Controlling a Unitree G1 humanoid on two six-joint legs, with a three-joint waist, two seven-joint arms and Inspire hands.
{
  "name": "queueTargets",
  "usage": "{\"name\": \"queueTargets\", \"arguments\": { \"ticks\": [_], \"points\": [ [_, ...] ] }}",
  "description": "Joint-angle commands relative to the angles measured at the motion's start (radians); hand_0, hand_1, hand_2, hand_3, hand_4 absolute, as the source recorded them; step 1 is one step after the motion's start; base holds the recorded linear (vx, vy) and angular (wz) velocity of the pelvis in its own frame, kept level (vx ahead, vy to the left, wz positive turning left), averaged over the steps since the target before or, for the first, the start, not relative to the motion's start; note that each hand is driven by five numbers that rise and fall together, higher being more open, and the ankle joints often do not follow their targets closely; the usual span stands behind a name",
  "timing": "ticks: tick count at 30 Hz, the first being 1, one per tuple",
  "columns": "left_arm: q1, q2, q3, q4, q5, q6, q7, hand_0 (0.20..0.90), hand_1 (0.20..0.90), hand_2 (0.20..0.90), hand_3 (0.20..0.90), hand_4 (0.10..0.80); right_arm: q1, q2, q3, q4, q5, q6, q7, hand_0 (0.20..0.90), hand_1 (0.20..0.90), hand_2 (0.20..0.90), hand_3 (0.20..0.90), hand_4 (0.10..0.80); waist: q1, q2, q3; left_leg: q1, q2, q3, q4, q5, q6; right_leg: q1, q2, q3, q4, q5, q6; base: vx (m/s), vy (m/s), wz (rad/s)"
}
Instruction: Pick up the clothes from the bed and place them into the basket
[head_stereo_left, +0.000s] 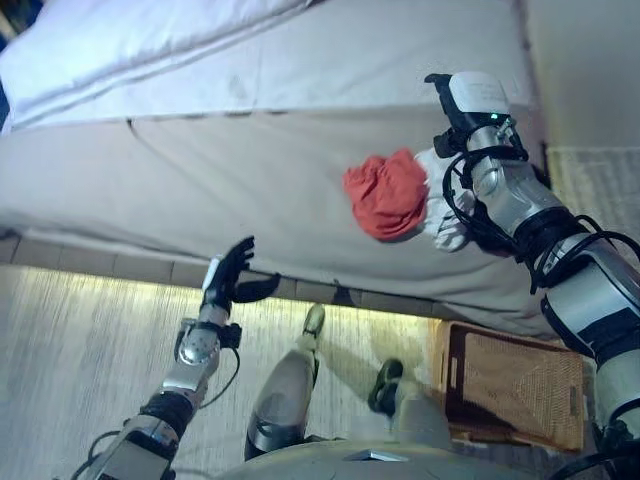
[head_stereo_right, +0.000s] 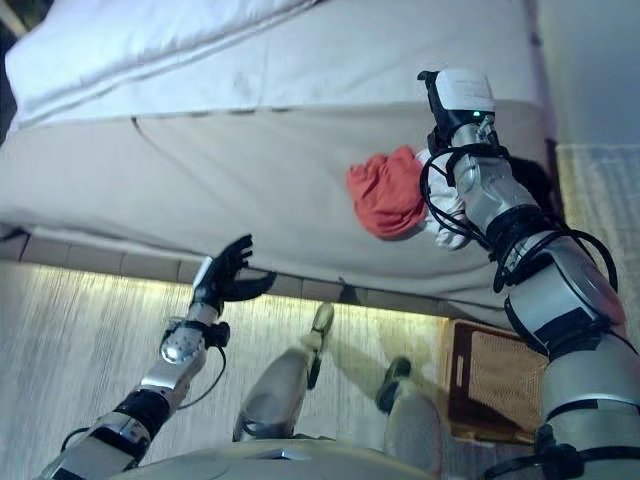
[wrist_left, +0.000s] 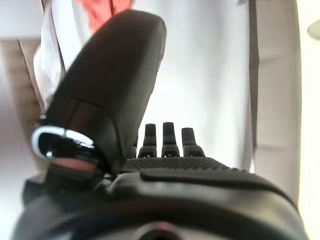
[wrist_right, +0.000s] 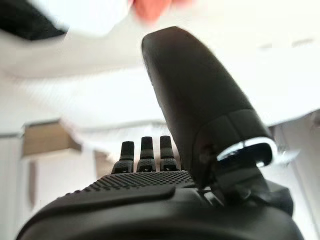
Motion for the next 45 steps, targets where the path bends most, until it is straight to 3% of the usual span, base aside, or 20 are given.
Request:
{"name": "queueTargets", "arguments": {
  "ticks": [1, 9, 15, 23, 28, 29, 30, 39, 45],
  "points": [
    [0.028, 0.05, 0.042, -0.155, -0.018, -0.139, 0.029, 0.9, 0.9, 0.9, 0.9, 0.8, -0.16, -0.027, 0.063, -0.007, -0.022, -0.003, -0.01, 0.9, 0.9, 0.9, 0.9, 0.8, 0.03, -0.012, -0.015, -0.085, -0.029, 0.019, 0.255, -0.225, 0.049, -0.038, 0.019, -0.006, 0.09, -0.04, -0.064, 0.012, 0.042, 0.12],
    [0.046, 0.121, 0.047, -0.358, -0.06, -0.162, 0.015, 0.9, 0.9, 0.9, 0.9, 0.8, -0.214, -0.039, 0.08, 0.09, -0.028, 0.036, 0.086, 0.9, 0.9, 0.9, 0.9, 0.8, 0.062, 0.025, 0.07, -0.267, -0.08, 0.037, 0.494, -0.295, 0.088, -0.219, -0.026, 0.001, 0.337, -0.102, -0.086, -0.007, 0.006, 0.18],
    [0.059, 0.151, 0.043, -0.436, -0.086, -0.164, 0.026, 0.9, 0.9, 0.9, 0.9, 0.8, -0.232, -0.038, 0.087, 0.145, -0.026, 0.053, 0.136, 0.9, 0.9, 0.9, 0.9, 0.8, 0.069, 0.049, 0.082, -0.373, -0.092, 0.04, 0.596, -0.318, 0.101, -0.331, -0.029, 0.015, 0.427, -0.117, -0.093, -0.007, -0.011, 0.06],
    [0.084, 0.172, 0.039, -0.495, -0.124, -0.196, 0.001, 0.9, 0.9, 0.9, 0.9, 0.8, -0.28, -0.04, 0.115, 0.236, -0.034, 0.154, 0.294, 0.9, 0.9, 0.9, 0.9, 0.8, 0.08, 0.074, 0.082, -0.497, -0.105, 0.037, 0.691, -0.334, 0.113, -0.464, -0.018, 0.032, 0.504, -0.125, -0.1, -0.023, -0.005, 0.08],
    [0.09, 0.181, 0.029, -0.519, -0.135, -0.204, -0.015, 0.9, 0.9, 0.9, 0.9, 0.8, -0.317, -0.033, 0.13, 0.298, -0.003, 0.152, 0.348, 0.9, 0.9, 0.9, 0.9, 0.8, 0.091, 0.081, 0.082, -0.52, -0.108, 0.037, 0.704, -0.332, 0.119, -0.488, -0.013, 0.025, 0.517, -0.124, -0.106, -0.023, -0.012, -0.02],
    [0.091, 0.183, 0.027, -0.521, -0.137, -0.203, -0.016, 0.9, 0.9, 0.9, 0.9, 0.8, -0.321, -0.034, 0.127, 0.302, 0.011, 0.14, 0.342, 0.58, 0.58, 0.58, 0.527, 0.427, 0.091, 0.081, 0.082, -0.524, -0.108, 0.037, 0.706, -0.33, 0.119, -0.491, -0.012, 0.025, 0.518, -0.123, -0.107, -0.035, -0.023, 0.06],
    [0.091, 0.186, 0.022, -0.522, -0.139, -0.201, -0.014, 0.9, 0.9, 0.9, 0.9, 0.8, -0.325, -0.037, 0.125, 0.306, 0.037, 0.125, 0.329, 0.3, 0.3, 0.3, 0.2, 0.1, 0.091, 0.081, 0.082, -0.526, -0.107, 0.037, 0.708, -0.33, 0.119, -0.493, -0.012, 0.022, 0.519, -0.121, -0.106, -0.039, -0.027, 0.02],
    [0.095, 0.19, 0.018, -0.517, -0.147, -0.192, -0.03, 0.9, 0.9, 0.9, 0.9, 0.8, -0.302, -0.057, 0.055, 0.275, 0.126, 0.038, 0.196, 0.3, 0.3, 0.3, 0.2, 0.1, 0.076, 0.061, 0.082, -0.436, -0.09, 0.035, 0.634, -0.309, 0.107, -0.396, 0.002, 0.013, 0.451, -0.103, -0.102, -0.013, -0.011, -0.02],
    [0.095, 0.18, 0.019, -0.506, -0.145, -0.179, -0.05, 0.9, 0.9, 0.9, 0.9, 0.8, -0.276, -0.088, 0.006, 0.227, 0.13, -0.002, 0.129, 0.3, 0.3, 0.3, 0.2, 0.1, 0.065, 0.026, 0.074, -0.253, -0.065, 0.029, 0.464, -0.265, 0.083, -0.198, 0.008, -0.013, 0.297, -0.074, -0.092, 0.004, 0.003, -0.1]
  ]
}}
